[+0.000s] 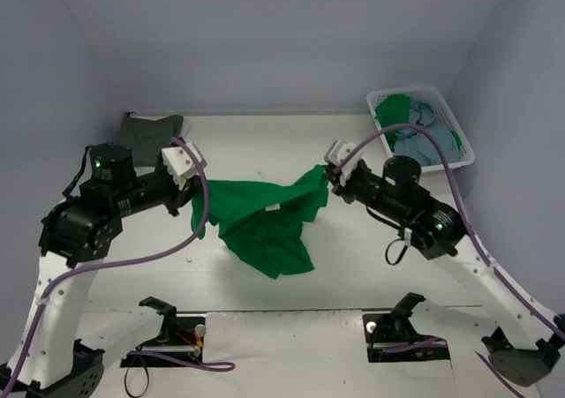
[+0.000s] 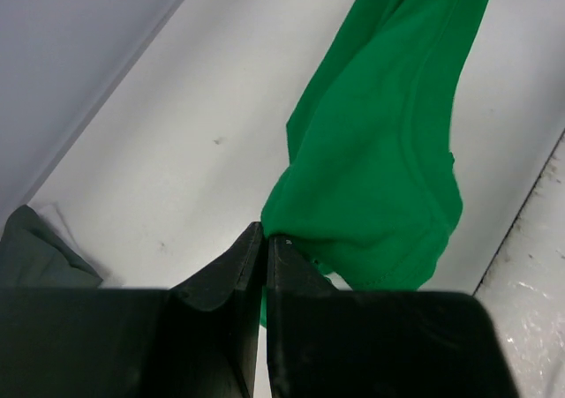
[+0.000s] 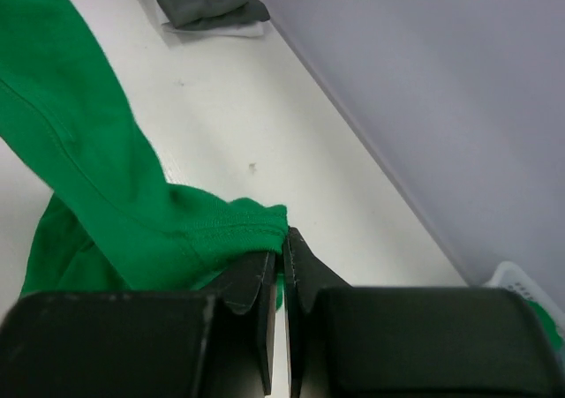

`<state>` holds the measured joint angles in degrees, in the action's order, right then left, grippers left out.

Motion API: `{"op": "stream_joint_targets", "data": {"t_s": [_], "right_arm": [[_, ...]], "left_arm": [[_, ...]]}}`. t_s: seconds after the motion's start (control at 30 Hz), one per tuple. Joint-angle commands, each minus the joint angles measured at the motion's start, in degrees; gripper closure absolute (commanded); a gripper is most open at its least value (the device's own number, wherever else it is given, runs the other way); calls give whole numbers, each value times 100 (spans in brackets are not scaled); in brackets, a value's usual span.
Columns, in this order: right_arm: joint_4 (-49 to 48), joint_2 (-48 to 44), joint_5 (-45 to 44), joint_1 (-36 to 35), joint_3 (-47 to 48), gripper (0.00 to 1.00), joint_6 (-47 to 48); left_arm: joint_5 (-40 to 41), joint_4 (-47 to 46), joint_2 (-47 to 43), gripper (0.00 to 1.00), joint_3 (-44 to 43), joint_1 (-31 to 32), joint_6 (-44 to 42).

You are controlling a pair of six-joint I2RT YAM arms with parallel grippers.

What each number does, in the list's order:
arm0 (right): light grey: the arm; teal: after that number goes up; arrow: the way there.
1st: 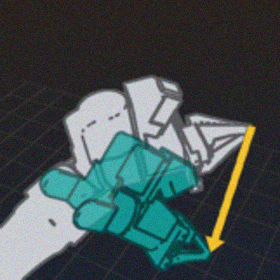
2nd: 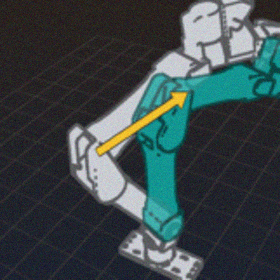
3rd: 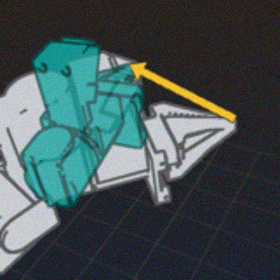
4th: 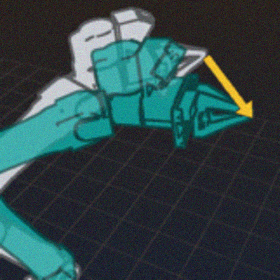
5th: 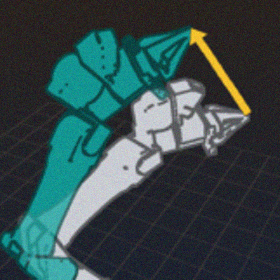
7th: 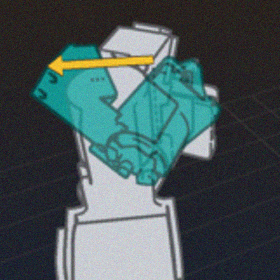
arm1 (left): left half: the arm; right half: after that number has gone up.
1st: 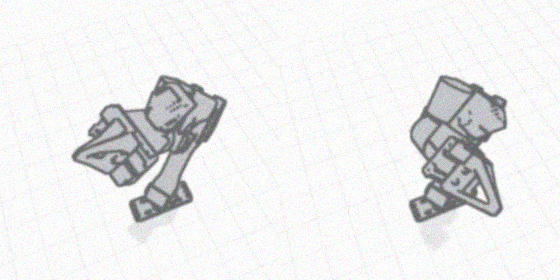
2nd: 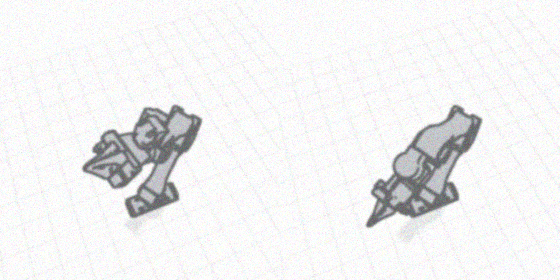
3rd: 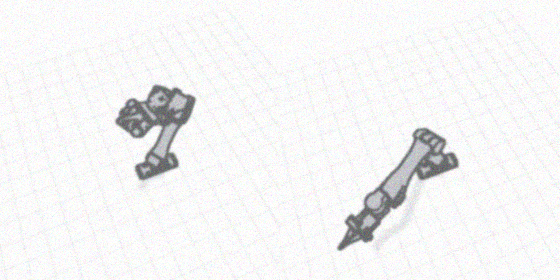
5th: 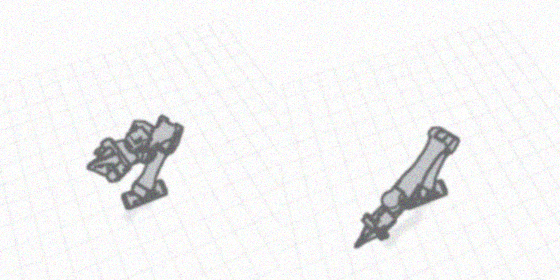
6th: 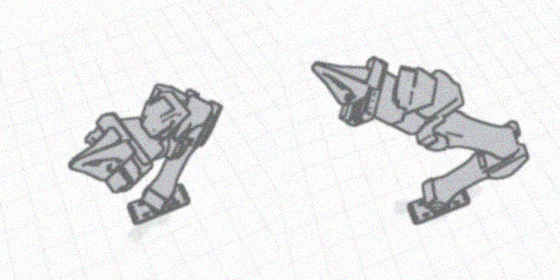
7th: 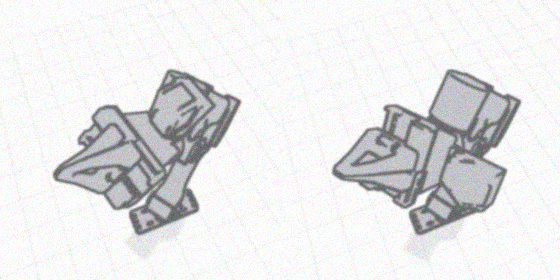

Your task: Fold and stack the t-shirts

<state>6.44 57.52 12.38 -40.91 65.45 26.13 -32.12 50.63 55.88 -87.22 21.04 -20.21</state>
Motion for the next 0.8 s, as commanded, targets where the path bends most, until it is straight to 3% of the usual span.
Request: {"op": "stream_joint_targets", "data": {"t_s": [0.0, 0.23, 0.53, 0.67, 0.77], "right_arm": [[305, -337, -17, 30, 38, 100, 129], [508, -654, -104, 153, 520, 100, 305], [1008, -469, 229, 329, 2119, 100, 217], [1061, -461, 116, 329, 2384, 100, 296], [1070, -443, -51, 303, 2560, 100, 366]], "left_arm": [[-426, 482, -322, 100, -181, -143, -387], [-831, 632, -824, 100, -918, -653, -300], [-2059, 1, -350, 100, -2456, -1198, 763], [-2676, -562, -332, 100, -2484, -1444, 1517], [-2738, -616, -271, 100, -2563, -1471, 1538]]}}
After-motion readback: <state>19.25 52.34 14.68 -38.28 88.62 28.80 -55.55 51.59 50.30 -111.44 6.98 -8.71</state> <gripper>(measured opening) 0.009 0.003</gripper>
